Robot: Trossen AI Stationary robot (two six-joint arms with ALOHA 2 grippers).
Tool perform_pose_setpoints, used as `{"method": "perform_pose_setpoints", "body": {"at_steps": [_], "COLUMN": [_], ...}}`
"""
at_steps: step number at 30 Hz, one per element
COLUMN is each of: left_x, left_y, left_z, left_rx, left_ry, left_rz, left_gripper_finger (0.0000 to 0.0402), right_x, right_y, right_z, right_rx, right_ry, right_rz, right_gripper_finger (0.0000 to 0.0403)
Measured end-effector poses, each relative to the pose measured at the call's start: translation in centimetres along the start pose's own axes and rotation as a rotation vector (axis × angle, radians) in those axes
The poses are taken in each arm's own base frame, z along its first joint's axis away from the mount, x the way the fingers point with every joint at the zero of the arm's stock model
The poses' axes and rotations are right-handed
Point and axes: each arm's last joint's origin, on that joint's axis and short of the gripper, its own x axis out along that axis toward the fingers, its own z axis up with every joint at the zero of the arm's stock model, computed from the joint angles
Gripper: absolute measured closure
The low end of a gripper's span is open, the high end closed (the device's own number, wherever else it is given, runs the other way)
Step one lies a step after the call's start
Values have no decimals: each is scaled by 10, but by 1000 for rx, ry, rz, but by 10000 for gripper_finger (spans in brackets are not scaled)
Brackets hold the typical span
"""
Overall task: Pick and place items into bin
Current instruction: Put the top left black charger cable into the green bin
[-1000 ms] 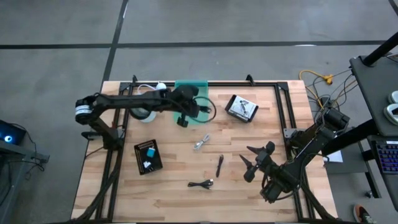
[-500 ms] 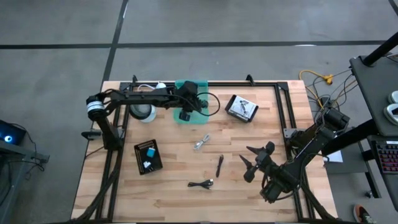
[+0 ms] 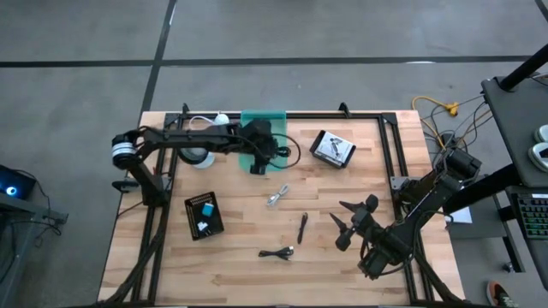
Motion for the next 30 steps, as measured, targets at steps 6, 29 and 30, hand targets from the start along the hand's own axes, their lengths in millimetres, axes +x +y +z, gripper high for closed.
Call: {"method": "perform_pose_setpoints", "body": {"at_steps": [6,29,30], "left_x": [-4,67,69], "left_y": [-27,10,14], "left_z": [9,7,7], "left_rx": [123,385,383], "left_ry": [-94,-105,-101], "left_rz": [-242,-44,-40], "left_gripper_finger": [191,192,192], "right_x": [0,0,0], "right_y": [0,0,0], "right_z": [0,0,0], "right_rx": [-52,-159,-165], "right_ry": [0,0,1], "right_rz": [0,0,0], "right_gripper_finger": [184,184,184]}}
